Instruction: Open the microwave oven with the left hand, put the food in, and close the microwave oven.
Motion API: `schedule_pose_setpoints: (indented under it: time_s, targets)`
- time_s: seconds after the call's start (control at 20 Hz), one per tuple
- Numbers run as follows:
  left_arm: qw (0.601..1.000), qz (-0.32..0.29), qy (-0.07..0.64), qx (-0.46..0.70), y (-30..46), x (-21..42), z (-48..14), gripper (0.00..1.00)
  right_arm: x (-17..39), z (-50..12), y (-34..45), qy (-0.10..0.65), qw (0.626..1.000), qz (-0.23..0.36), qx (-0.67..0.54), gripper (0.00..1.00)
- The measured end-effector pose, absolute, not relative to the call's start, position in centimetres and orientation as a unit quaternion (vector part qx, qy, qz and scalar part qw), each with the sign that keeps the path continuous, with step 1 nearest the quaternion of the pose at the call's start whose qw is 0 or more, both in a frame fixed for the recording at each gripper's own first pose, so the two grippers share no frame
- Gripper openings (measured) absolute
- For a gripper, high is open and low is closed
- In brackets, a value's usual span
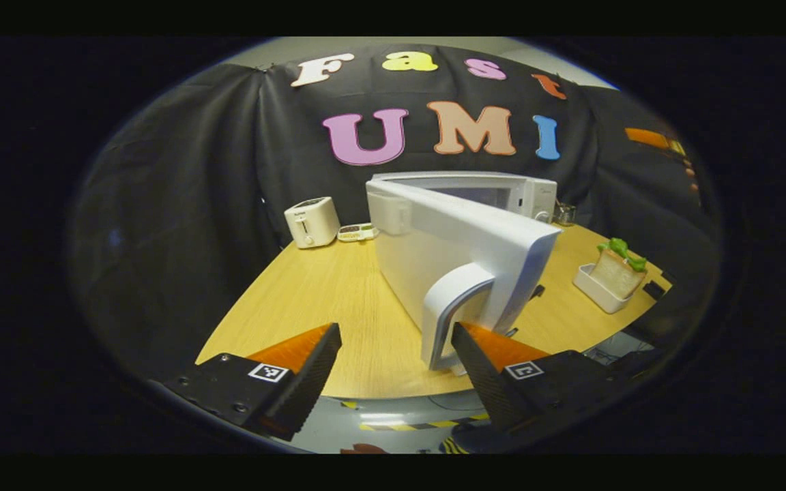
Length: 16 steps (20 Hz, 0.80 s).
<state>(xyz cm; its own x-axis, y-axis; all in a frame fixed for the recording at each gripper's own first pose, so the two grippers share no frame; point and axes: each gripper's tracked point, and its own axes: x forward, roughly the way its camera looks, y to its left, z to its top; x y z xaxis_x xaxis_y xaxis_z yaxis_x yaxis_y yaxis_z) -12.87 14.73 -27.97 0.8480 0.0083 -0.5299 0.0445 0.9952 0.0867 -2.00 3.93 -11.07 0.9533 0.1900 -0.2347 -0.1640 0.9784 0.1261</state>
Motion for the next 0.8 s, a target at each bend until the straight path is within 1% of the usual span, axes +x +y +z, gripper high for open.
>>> schedule_pose_setpoints:
  time_s: [0.15,0.2,0.25,0.35,0.5,0.8]
  targets:
    - [0.965,0.009,0.26,0.039,15.1,-14.0,-25.7,0.99,-2.4,-12.8,4.2,0.138,0.985,0.092,0.051,0.97]
    - [0.965,0.01,0.258,0.032,15.0,-14.4,-25.0,0.96,-2.6,-13.6,4.5,0.142,0.984,0.096,0.05,0.97]
    - [0.965,0.006,0.259,0.028,14.6,-15.1,-24.4,0.99,-2.9,-14.3,5.1,0.148,0.982,0.108,0.049,0.97]
    - [0.969,0.008,0.245,0.032,14.6,-15.6,-22.4,0.99,-3.4,-16.1,5.5,0.155,0.98,0.118,0.043,0.98]
    - [0.978,0.015,0.206,0.029,14.2,-15.3,-18.5,0.98,-4.4,-20.5,5.1,0.193,0.974,0.104,0.052,0.97]
    - [0.989,0.002,0.148,0.01,12.9,-13.6,-13.3,0.98,-7.7,-28.8,5.8,0.258,0.961,0.093,0.031,0.98]
